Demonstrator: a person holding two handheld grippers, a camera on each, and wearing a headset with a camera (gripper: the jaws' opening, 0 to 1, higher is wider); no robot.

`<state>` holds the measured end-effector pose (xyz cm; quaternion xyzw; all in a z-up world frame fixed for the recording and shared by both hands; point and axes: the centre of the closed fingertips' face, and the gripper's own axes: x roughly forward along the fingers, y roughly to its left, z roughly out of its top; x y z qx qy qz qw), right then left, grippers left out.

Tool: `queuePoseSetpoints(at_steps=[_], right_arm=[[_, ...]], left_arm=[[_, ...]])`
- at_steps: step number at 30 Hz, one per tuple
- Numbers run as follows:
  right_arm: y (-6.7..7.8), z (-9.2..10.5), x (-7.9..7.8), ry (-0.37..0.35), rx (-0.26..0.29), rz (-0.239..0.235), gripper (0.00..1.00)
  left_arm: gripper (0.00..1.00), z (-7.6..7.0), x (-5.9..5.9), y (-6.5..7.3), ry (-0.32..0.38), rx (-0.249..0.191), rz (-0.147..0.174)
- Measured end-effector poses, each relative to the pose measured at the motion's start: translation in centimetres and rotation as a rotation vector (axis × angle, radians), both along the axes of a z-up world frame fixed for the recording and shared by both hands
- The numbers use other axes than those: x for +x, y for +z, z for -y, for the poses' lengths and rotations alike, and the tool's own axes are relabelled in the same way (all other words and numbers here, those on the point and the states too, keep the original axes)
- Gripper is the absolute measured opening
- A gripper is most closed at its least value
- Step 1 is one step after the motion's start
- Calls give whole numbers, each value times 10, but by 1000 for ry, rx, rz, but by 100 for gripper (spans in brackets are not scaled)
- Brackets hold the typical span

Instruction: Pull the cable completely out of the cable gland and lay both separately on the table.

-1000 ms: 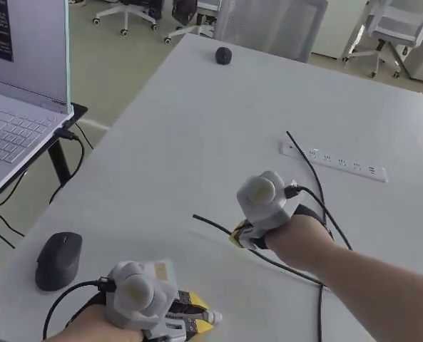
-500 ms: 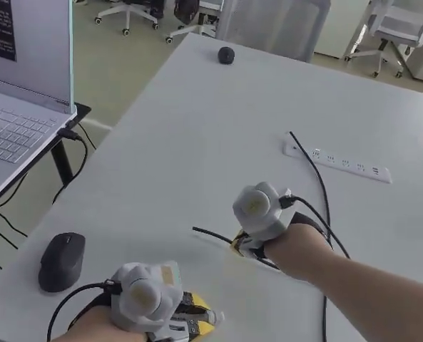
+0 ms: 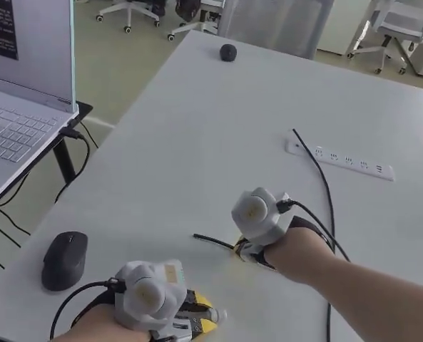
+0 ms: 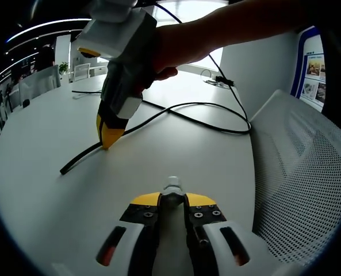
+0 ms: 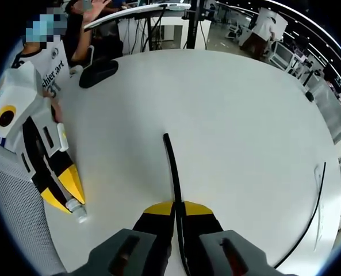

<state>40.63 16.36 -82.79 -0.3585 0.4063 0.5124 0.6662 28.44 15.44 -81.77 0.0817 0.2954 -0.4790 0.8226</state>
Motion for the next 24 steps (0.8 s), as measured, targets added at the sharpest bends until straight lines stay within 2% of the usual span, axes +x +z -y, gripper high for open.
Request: queuePoseSetpoints(at_steps=[13,24], right_arm=[[0,0,1,25,-8,32,1],[5,-1,7,12,18,60,12]], left_arm=[[16,1,-1,0,9,9,-7],[16,4,-3,0,12,18,-13]])
